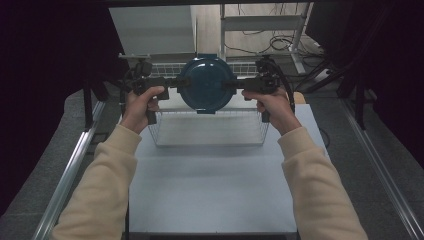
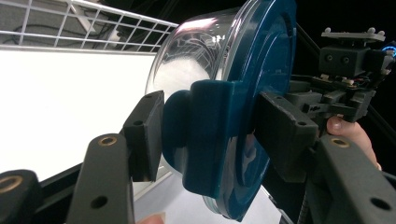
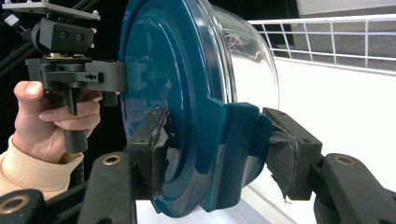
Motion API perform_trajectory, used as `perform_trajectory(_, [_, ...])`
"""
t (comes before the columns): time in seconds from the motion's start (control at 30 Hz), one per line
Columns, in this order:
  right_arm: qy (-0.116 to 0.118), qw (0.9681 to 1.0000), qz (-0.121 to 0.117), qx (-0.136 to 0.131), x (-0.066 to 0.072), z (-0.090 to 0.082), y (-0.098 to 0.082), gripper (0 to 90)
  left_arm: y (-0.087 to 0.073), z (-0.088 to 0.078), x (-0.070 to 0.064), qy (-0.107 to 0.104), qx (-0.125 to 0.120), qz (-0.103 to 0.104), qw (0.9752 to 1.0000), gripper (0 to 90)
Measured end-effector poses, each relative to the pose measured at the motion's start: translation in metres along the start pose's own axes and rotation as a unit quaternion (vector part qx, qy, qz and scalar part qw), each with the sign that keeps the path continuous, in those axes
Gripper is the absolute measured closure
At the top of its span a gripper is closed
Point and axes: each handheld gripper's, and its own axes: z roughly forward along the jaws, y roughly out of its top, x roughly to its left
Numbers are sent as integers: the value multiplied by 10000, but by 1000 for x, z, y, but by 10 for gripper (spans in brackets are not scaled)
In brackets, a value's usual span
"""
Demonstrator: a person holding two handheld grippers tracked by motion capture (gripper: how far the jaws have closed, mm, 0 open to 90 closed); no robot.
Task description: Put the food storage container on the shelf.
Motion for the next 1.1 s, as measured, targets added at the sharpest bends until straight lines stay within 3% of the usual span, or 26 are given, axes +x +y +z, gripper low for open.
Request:
perform_trajectory(0.1, [-32, 9999, 115, 57, -6, 3, 0, 435, 1, 7, 8, -5, 74, -151, 9999, 442])
perform_trajectory(0.2, [-112, 9995, 182, 215, -12, 8, -1, 413, 0, 12, 11, 78, 36, -145, 9999, 442])
perform_trajectory(0.53, [1, 9980, 639, -2, -27, 12, 0, 411, 7, 22, 27, -73, 14, -568, 9984, 451])
perform_trajectory(0.8, [-1, 9923, 1238, -31, -39, 20, 1, 376, 11, 32, 37, -26, 10, -900, 9959, 430])
perform_trajectory(0.9, [19, 9909, 1345, -32, -42, 21, 1, 369, 11, 34, 40, -53, 20, -974, 9952, 422])
perform_trajectory(1.1, [98, 9837, 1794, -73, -53, 27, 0, 349, 9, 41, 54, -170, -8, -1369, 9904, 403])
